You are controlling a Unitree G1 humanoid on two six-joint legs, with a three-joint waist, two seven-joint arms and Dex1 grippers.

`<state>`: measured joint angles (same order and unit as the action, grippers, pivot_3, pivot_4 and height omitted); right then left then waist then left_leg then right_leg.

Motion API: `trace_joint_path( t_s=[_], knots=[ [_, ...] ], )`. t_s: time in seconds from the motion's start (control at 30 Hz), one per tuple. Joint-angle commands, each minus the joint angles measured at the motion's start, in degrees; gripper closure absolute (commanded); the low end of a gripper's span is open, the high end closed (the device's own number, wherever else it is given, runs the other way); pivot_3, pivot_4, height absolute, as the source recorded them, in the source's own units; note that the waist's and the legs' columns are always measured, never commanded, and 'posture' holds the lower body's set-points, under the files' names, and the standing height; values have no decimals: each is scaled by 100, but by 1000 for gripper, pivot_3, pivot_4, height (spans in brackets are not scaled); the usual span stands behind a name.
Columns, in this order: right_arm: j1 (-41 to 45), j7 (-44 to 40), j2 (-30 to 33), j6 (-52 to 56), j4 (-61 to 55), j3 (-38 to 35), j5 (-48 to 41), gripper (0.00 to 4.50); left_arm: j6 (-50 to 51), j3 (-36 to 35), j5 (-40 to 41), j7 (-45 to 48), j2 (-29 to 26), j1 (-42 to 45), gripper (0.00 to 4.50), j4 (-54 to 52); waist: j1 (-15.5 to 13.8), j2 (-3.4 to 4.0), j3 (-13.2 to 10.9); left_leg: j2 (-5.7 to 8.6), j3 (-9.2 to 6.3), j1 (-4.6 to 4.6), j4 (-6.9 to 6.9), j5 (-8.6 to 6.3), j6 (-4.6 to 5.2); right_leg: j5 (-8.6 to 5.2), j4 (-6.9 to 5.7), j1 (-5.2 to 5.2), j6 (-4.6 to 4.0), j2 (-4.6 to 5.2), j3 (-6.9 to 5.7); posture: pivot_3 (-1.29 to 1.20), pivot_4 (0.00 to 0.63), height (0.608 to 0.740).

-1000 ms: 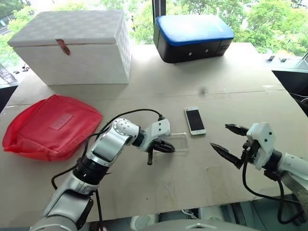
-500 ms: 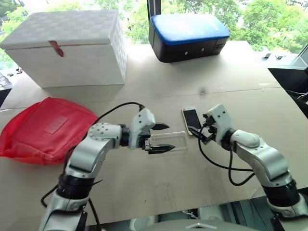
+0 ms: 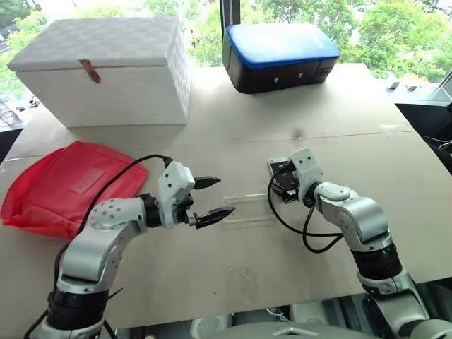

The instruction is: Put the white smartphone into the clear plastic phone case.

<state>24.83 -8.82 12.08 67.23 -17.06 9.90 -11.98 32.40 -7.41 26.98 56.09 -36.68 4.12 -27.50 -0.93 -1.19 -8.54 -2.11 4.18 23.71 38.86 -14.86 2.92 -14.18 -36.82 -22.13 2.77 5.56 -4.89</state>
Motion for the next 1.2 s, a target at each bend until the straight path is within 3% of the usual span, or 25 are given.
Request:
trace_joint_path(
  t_s=[0.03, 0.3, 0.4, 0.47, 0.5, 0.77, 1.03, 1.13, 1.2],
  knots=[
    [-166, 267, 53, 964, 30, -295, 139, 0, -341, -287, 263, -114, 109, -79, 237, -304, -8, 1, 1, 2, -3, 1, 0, 0, 0, 0, 1, 1, 0, 2, 0, 0, 150, 734],
    [354, 720, -775, 2135, 286, -914, 308, 0, -621, -408, 372, 6, -155, -255, 237, -163, 1, 12, 15, 3, -6, 1, -2, 0, 0, -1, 2, 1, -2, -3, -5, 0, 150, 734],
    [350, 677, -901, 2131, 363, -947, 276, 719, -587, -404, 420, -50, -180, -335, 160, -243, 10, 14, 22, 3, -6, 1, -3, 0, 0, -1, 3, 1, -2, -5, -4, 0, 150, 734],
    [271, 614, -883, 2071, 376, -836, 249, 1612, -595, -409, 435, -66, -195, -392, 160, -264, 18, 11, 24, 3, -4, 1, -5, -1, 0, -1, 6, 1, -1, -5, -1, 0, 150, 734],
    [223, 569, -852, 2054, 360, -773, 223, 1620, -612, -407, 435, -74, -200, -418, 160, -273, 18, 8, 26, 3, -4, 1, -6, -1, 0, -1, 6, 1, -1, -5, -1, 0, 150, 734],
    [83, -93, 84, 1709, -92, -165, -17, 1732, -763, -440, 452, -130, -231, -510, 160, -249, 14, 3, 38, 3, -4, -4, -21, -1, 0, -4, 11, 0, -4, -6, -2, 0, 150, 734],
    [647, -1956, 1122, 629, -883, -270, -1154, 1744, -1254, -406, 341, -89, -176, -697, 160, -30, 72, 23, 9, 2, 6, 4, -39, -5, 8, -2, 23, -12, -2, -7, 12, 0, 150, 734],
    [708, -2653, 1159, -378, -928, -273, -1418, 1744, -1420, -391, 297, -49, -187, -793, 160, 64, 120, 23, 8, -4, 9, 13, -58, -2, 4, -3, 19, -36, -4, -22, 19, 0, 150, 734],
    [926, -2808, 1192, -333, -748, -86, -1491, 1744, -1516, -392, 265, -10, -219, -875, 160, 125, 173, 23, 7, -6, 10, 13, -61, -2, 3, -5, 19, -39, -8, -25, 22, 0, 150, 734]
  ],
)
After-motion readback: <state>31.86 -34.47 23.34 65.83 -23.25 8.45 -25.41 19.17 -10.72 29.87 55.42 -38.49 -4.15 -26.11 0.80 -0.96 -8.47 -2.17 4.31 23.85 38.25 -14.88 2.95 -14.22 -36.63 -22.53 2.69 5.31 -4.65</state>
